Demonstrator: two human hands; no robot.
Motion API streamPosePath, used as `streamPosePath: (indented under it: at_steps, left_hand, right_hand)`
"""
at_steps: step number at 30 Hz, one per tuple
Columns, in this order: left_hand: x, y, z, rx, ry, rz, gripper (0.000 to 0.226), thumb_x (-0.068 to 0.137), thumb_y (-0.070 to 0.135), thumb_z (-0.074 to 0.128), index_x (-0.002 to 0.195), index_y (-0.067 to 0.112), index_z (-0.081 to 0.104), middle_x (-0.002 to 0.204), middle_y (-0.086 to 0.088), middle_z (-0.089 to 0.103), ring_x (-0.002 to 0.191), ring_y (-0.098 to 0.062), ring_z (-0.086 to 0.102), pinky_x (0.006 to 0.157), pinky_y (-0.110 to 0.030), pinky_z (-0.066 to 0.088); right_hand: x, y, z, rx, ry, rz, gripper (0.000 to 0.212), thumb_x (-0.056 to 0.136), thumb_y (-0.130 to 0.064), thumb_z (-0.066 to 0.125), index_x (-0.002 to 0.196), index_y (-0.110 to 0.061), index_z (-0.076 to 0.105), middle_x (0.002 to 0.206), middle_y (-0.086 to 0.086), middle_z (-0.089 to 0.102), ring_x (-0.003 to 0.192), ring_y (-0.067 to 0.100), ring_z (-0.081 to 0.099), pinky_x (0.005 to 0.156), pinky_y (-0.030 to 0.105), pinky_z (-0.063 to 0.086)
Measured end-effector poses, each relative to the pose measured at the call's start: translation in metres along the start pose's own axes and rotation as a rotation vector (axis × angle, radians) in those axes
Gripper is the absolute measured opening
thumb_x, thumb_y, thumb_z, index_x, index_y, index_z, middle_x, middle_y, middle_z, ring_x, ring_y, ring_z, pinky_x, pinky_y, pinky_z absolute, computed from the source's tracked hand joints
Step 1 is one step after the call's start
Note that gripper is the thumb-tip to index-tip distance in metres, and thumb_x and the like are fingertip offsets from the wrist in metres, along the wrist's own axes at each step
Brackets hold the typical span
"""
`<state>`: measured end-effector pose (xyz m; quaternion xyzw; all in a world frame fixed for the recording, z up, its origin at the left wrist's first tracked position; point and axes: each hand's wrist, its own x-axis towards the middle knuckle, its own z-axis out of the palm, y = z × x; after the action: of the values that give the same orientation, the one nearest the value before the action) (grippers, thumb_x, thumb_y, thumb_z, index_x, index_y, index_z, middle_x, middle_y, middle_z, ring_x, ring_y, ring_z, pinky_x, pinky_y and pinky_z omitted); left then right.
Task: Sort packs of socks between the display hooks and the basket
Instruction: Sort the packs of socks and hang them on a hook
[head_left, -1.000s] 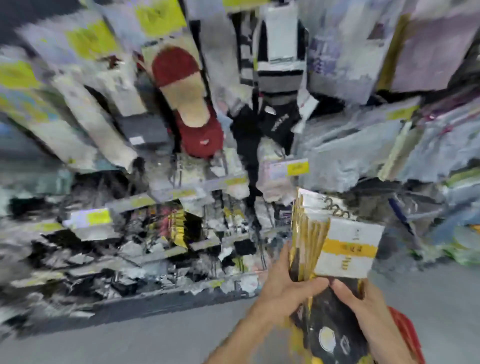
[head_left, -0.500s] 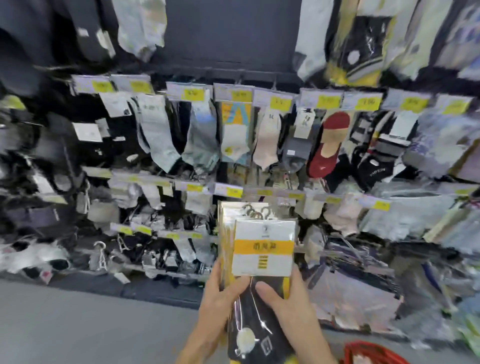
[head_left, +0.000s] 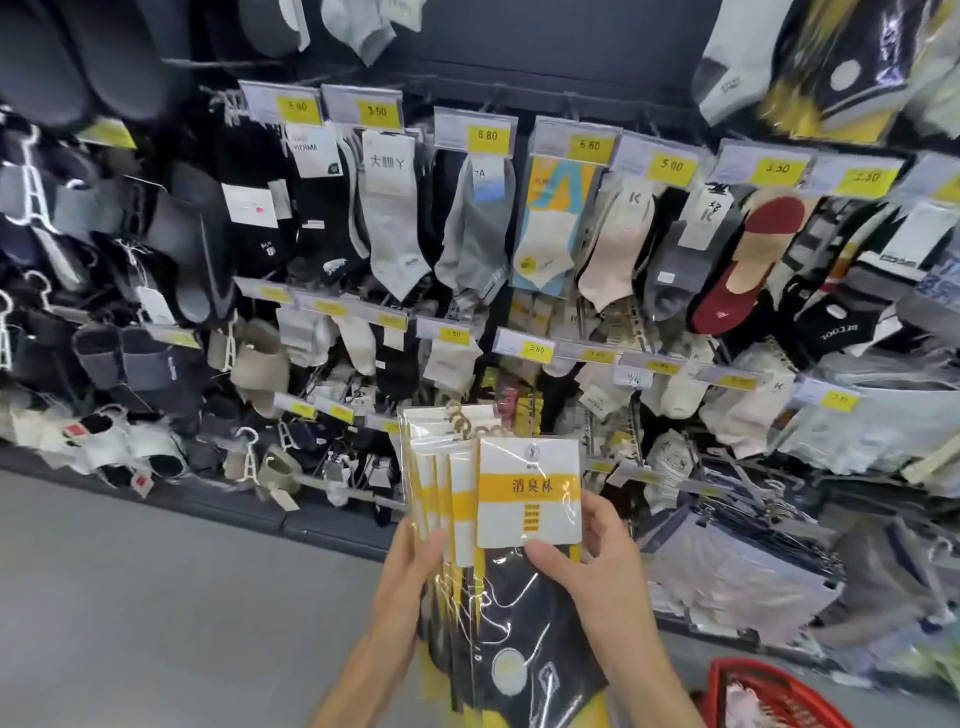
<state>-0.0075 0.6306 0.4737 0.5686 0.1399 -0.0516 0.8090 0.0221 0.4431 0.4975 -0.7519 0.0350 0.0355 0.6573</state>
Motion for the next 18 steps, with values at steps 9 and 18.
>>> streamPosePath:
  at_steps: [9, 18]
  left_hand:
    - [0.074, 0.011, -0.005, 0.008, 0.131, 0.038, 0.078, 0.049, 0.062, 0.086, 0.118, 0.034, 0.062, 0.108, 0.006, 0.077, 0.097, -0.015, 0.075, 0.083, -0.037, 0.056]
    - [0.168, 0.021, -0.026, 0.079, 0.202, 0.016, 0.061, 0.057, 0.036, 0.086, 0.114, 0.031, 0.065, 0.100, 0.011, 0.079, 0.090, -0.005, 0.074, 0.077, -0.023, 0.054]
  right_hand:
    - [0.053, 0.013, 0.021, 0.167, -0.010, 0.031, 0.041, 0.080, -0.031, 0.075, 0.119, -0.026, 0.064, 0.115, -0.005, 0.074, 0.109, 0.010, 0.068, 0.089, 0.029, 0.054]
    - [0.153, 0.040, -0.009, 0.261, 0.030, 0.150, 0.044, 0.077, -0.005, 0.072, 0.117, -0.010, 0.053, 0.104, 0.010, 0.077, 0.097, 0.022, 0.073, 0.079, 0.027, 0.059]
